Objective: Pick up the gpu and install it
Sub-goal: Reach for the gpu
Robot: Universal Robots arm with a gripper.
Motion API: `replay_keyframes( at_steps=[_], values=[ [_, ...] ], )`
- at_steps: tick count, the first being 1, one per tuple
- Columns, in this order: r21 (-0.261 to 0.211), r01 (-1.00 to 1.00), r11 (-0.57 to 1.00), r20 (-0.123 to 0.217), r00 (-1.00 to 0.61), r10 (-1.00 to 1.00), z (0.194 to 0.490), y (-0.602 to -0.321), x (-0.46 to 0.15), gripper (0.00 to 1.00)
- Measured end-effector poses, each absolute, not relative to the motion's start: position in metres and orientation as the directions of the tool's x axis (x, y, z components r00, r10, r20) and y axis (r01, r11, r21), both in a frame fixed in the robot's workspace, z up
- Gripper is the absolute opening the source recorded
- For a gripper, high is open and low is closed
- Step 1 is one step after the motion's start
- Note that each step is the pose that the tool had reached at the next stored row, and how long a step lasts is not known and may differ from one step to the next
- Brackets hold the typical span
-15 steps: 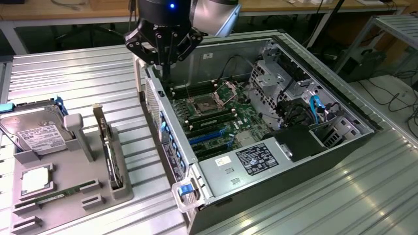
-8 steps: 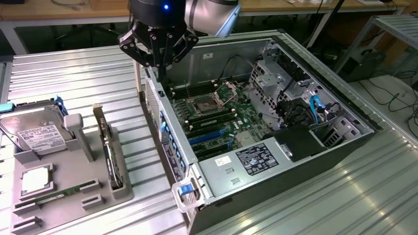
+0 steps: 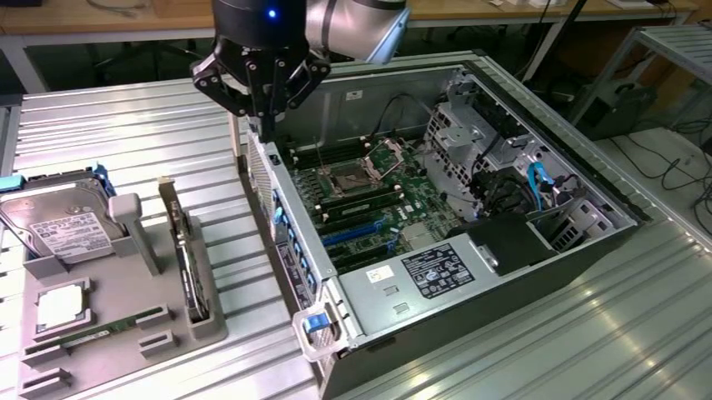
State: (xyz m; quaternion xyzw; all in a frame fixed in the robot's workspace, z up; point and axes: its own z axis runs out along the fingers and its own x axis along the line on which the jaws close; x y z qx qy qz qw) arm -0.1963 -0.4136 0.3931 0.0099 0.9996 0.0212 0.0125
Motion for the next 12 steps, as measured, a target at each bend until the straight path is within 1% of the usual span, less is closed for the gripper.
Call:
replay_keyframes(
  at_steps=[12],
  values=[
    [0.042,0.009,0.999,-0.025,-1.0,0.01,0.393,-0.418,-0.216,0.11]
  ],
)
